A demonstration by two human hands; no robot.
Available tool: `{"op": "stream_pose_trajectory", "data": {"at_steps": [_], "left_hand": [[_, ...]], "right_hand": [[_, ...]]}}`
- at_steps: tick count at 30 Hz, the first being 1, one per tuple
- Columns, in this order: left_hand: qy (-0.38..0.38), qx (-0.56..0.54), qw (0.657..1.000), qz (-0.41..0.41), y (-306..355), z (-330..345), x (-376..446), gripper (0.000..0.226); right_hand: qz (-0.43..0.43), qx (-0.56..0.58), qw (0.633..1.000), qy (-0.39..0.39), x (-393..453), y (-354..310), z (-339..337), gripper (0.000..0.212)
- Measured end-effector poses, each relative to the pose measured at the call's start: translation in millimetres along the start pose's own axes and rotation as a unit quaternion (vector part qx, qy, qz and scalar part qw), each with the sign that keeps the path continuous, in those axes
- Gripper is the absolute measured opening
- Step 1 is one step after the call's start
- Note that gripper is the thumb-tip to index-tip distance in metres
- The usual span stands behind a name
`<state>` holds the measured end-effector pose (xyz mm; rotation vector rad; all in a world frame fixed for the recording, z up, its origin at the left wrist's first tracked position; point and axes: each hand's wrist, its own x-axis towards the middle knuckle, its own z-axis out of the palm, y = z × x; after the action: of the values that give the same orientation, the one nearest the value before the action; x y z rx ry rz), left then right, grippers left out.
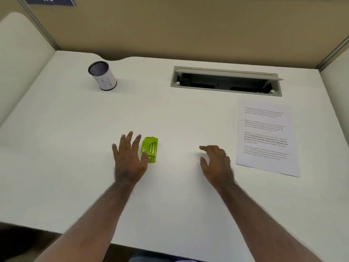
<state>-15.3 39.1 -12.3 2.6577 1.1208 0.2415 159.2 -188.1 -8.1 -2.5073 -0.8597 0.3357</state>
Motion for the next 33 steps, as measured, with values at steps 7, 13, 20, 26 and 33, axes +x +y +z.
{"op": "stream_pose_trajectory", "data": {"at_steps": [7, 13, 20, 26, 33], "left_hand": [[-0.07, 0.012, 0.996, -0.054, -58.6, 5.0, -19.2, 0.068], [-0.107, 0.018, 0.992, -0.062, -84.6, 20.9, -26.8, 0.068], [-0.093, 0.011, 0.995, -0.043, -92.1, 29.0, -27.4, 0.065], [-0.08, 0.012, 0.996, -0.038, -90.9, 28.7, -27.0, 0.065], [-0.078, 0.006, 0.996, -0.042, -90.6, 28.1, -28.4, 0.064]], "right_hand": [[-0.023, -0.043, 0.993, -0.105, -7.4, -58.8, 52.1, 0.04], [-0.013, -0.106, 0.991, -0.078, -15.3, -76.3, 74.0, 0.034], [0.04, -0.132, 0.99, -0.04, -17.1, -90.3, 80.9, 0.029], [0.09, -0.14, 0.986, -0.029, -5.0, -104.9, 80.4, 0.027], [0.067, -0.248, 0.964, -0.061, -18.2, -117.9, 81.3, 0.007]]}}
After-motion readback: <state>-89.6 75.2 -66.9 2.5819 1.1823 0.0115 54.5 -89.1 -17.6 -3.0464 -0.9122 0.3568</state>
